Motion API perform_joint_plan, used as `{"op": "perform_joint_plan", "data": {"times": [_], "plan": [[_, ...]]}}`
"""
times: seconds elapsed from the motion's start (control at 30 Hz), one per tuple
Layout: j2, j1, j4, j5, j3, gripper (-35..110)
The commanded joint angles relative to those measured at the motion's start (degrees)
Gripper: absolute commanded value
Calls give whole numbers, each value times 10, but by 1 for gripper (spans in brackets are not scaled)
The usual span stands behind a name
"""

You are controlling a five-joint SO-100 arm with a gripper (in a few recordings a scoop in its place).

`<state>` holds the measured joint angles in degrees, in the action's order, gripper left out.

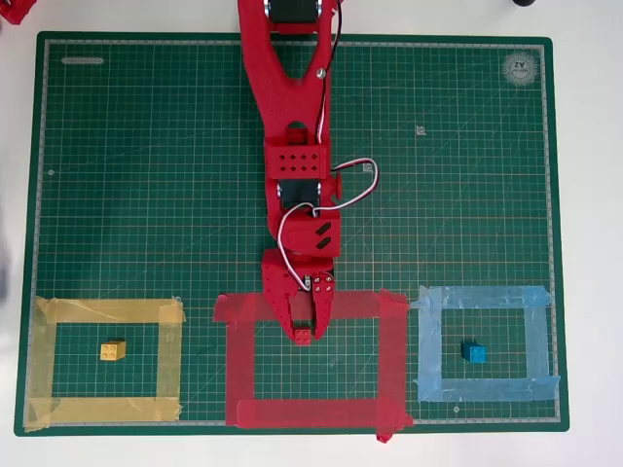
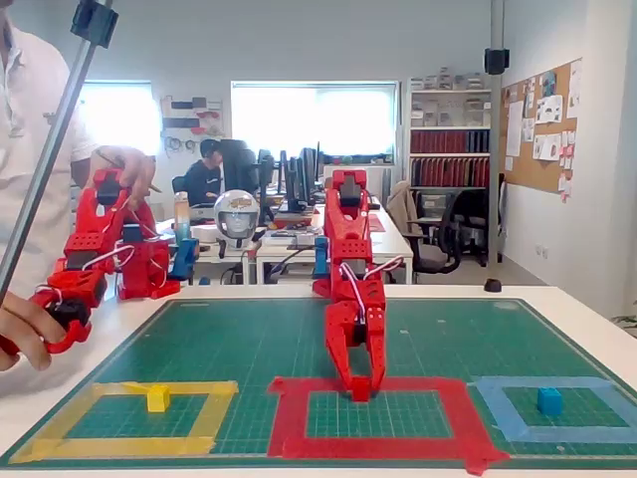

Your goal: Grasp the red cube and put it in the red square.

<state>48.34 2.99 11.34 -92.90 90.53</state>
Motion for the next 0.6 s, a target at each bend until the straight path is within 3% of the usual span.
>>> {"op": "perform_joint_plan", "data": {"times": [0.0, 0.3, 0.57], "plan": [[25, 7, 9, -3, -18, 16], [38, 3, 9, -3, -8, 21], [185, 2, 5, 9, 120, 21]]}}
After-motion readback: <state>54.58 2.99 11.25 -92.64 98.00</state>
